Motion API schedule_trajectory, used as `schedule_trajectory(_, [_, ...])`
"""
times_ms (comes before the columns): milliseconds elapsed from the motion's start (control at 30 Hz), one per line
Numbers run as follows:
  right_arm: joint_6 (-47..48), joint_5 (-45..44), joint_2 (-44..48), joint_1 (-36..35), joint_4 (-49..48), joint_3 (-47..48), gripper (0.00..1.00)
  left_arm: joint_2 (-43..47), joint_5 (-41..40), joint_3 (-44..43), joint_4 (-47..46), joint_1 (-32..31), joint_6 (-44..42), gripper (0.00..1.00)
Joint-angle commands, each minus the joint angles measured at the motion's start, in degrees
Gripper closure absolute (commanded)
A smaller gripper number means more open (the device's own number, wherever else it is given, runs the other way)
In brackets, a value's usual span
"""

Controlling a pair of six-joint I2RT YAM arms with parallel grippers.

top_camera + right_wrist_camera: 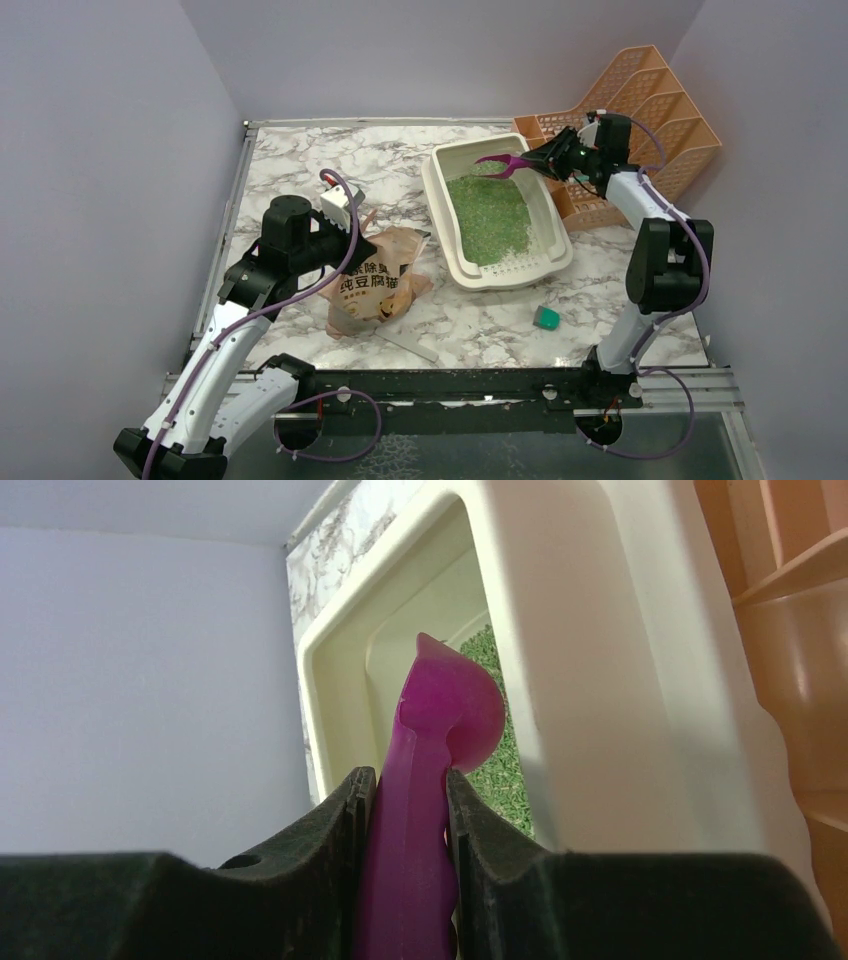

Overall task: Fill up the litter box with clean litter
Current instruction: Pour the cat litter into the litter box.

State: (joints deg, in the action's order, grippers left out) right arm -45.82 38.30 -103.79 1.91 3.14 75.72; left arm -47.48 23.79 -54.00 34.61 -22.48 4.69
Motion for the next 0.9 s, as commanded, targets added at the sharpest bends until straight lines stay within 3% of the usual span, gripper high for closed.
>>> schedule_trajectory(0, [-2.2,1.3,2.6,-0.5,-2.6,-0.6,0.99,0.4,1.2,-2.9,-3.3,-0.1,0.1,1.0])
schedule_trajectory(300, [-1.9,-1.2,1.0,-3.9,-2.1,0.6,0.99,0.6,1.6,-2.4,-3.3,-0.1,-1.3,1.0])
schedule_trajectory(467, [2.5,-5.2,1.0,-3.8,3.6,5.3,0.99,0.7,2.1,-1.8,-3.3,-0.1,-1.6,1.0])
schedule_trajectory(867, [3.5,-7.5,5.6,1.4,4.9,2.9,0.99,2.2,2.1,-0.7,-3.3,-0.1,-2.2,1.0])
